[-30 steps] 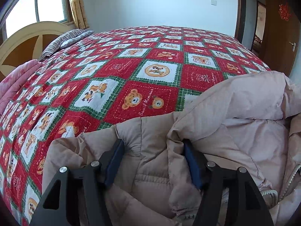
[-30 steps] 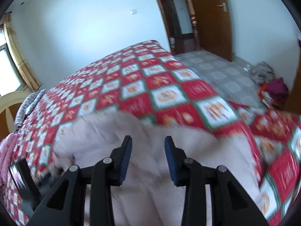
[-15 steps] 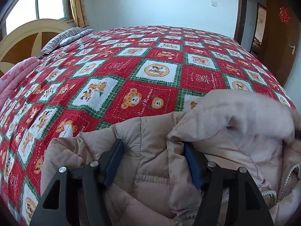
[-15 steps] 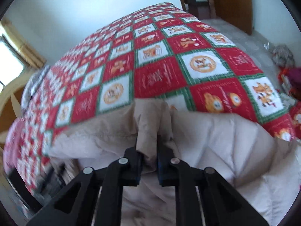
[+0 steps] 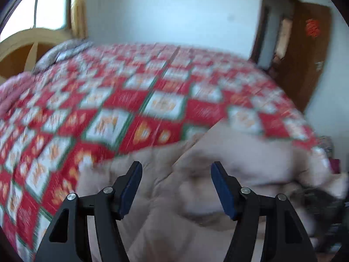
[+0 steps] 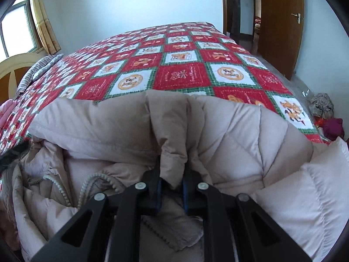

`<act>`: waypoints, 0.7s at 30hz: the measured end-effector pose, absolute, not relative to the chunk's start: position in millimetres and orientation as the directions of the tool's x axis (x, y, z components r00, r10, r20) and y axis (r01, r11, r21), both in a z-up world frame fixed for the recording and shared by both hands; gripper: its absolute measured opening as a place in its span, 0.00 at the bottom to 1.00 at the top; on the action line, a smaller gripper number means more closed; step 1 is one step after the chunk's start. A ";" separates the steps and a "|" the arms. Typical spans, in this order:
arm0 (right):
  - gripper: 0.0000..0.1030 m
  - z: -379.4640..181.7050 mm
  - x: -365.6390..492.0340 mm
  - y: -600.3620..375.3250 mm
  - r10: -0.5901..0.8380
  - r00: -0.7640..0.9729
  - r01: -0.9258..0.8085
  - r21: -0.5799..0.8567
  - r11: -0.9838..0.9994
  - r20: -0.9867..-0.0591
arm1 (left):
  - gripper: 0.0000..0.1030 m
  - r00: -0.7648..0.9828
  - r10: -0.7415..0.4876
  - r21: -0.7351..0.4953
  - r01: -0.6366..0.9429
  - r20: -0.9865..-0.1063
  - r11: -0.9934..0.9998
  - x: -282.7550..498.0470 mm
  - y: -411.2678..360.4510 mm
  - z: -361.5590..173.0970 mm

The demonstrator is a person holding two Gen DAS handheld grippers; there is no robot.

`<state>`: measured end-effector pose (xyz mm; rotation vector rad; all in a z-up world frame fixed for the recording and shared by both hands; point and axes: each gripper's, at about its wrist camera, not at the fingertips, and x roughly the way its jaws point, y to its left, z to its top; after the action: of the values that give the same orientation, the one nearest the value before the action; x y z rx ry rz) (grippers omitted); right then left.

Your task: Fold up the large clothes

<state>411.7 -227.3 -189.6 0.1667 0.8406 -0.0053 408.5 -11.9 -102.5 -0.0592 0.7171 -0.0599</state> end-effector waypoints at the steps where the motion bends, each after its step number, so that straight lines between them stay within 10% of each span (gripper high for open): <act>1: 0.16 -189.9 411.2 -226.2 0.062 0.669 0.070 0.146 0.987 -0.741 | 0.66 0.763 -0.091 -0.063 0.065 -0.640 0.996 410.7 -20.6 -90.4; 11: 0.15 -191.1 405.7 -231.7 0.106 0.683 0.066 0.206 0.976 -0.722 | 0.69 0.568 -0.020 -0.029 -0.007 -0.823 1.000 498.7 -59.8 -143.5; 21: 0.18 -185.0 395.6 -245.2 0.182 0.700 0.072 0.322 0.944 -0.690 | 0.74 0.631 0.010 0.017 0.005 -0.776 1.000 458.8 -52.1 -180.2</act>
<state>395.6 -245.2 -185.0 0.3394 0.7968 0.0621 458.8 -52.1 -180.2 0.0178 0.8881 0.0028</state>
